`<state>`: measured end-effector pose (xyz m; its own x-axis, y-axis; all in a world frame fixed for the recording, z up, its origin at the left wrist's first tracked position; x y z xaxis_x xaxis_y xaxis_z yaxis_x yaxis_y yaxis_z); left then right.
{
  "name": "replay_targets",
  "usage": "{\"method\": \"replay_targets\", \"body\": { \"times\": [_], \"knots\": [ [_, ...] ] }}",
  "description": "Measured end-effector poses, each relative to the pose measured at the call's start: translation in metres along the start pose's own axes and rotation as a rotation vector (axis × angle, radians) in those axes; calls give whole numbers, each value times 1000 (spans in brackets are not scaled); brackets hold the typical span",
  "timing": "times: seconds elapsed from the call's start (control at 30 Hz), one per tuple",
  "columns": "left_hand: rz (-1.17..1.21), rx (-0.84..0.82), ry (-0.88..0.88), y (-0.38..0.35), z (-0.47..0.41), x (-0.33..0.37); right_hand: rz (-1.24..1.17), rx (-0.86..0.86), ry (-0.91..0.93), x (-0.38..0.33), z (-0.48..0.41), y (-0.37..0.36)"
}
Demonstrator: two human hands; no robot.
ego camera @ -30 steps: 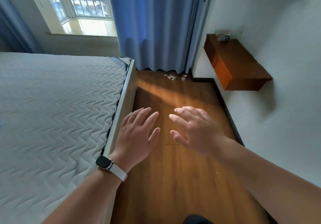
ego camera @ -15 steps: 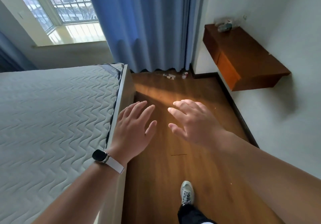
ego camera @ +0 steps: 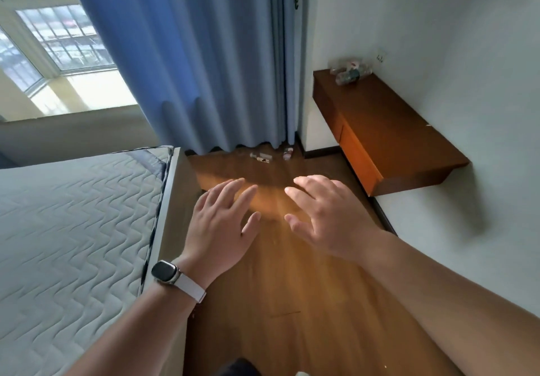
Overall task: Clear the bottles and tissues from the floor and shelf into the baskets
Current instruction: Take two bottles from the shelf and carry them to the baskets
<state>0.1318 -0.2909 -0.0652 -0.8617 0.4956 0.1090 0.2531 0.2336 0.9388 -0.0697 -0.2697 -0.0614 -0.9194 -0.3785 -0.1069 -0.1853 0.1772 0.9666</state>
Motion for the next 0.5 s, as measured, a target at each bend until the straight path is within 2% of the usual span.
{"method": "replay_targets", "body": {
  "times": [0.23, 0.5],
  "knots": [
    [46, -23, -45, -42, -84, -34, -10, -11, -77, 50, -66, -25],
    [139, -62, -165, -103, -217, -95, 47, -96, -269, 110, -172, -52]
  ]
}}
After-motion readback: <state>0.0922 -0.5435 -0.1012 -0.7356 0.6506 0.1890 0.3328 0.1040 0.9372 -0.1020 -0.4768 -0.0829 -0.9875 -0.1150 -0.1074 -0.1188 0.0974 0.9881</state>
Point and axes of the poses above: each hand's wrist, its own z-axis away from the middle knuckle, its own y-axis out of the back of the hand, x = y × z, the point moved 4 cm from there along -z, towards the middle knuckle, and after that the axes turned 6 degrees about -x, right-handed, at the moved point
